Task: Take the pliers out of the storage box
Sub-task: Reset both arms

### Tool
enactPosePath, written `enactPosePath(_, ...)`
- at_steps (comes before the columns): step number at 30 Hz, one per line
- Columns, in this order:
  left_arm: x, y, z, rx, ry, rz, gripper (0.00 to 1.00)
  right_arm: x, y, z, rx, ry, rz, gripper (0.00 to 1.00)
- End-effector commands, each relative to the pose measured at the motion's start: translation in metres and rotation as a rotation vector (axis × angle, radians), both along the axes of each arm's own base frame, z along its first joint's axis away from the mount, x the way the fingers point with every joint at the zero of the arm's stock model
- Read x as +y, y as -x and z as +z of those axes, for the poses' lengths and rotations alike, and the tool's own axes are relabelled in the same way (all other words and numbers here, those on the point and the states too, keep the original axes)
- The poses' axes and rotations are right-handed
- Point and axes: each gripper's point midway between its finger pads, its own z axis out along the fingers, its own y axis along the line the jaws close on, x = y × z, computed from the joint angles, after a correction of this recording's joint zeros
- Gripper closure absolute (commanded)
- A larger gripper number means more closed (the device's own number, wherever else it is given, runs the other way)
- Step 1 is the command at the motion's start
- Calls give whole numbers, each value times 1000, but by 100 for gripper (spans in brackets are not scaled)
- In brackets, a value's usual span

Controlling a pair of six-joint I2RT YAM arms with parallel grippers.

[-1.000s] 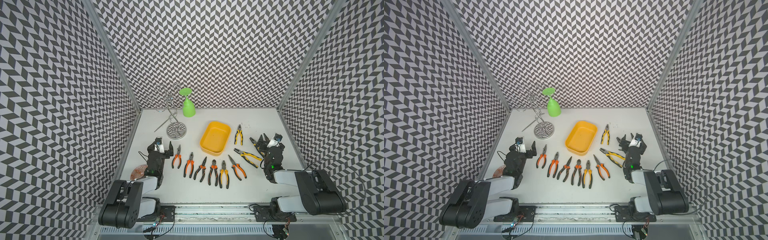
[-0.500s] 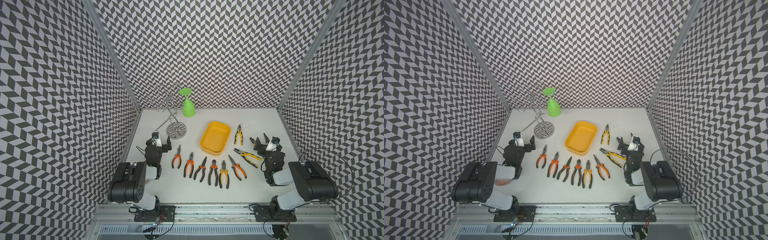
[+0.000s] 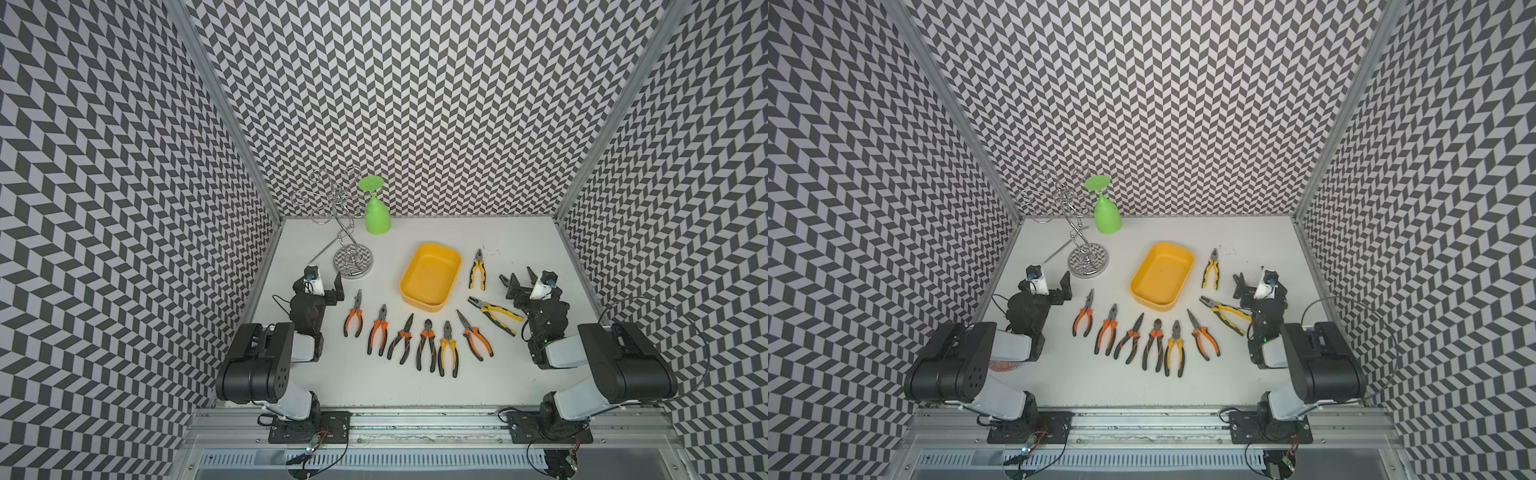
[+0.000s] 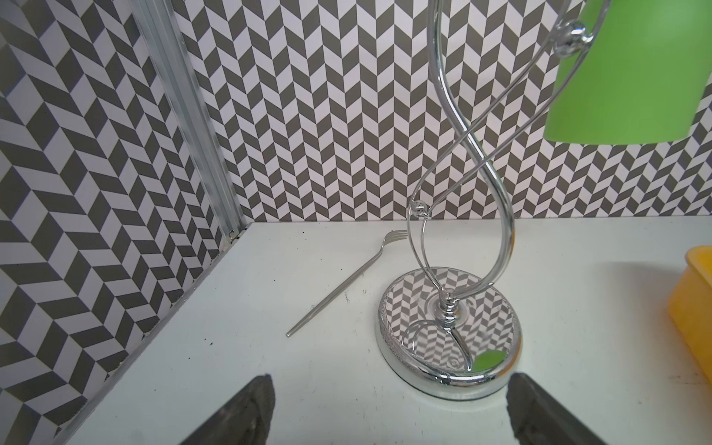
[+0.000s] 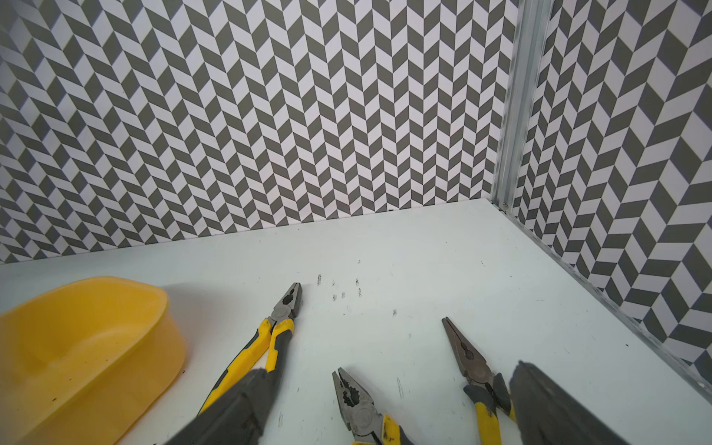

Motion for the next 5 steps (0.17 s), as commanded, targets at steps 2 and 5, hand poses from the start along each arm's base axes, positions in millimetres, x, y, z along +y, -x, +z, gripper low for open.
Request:
enactPosePath(2, -3, 1, 3, -17, -1, -10, 2, 1, -3, 17, -62, 6, 7, 1)
enactPosePath(5, -3, 2, 3, -18, -1, -10, 2, 1, -3, 17, -60, 6, 6, 1)
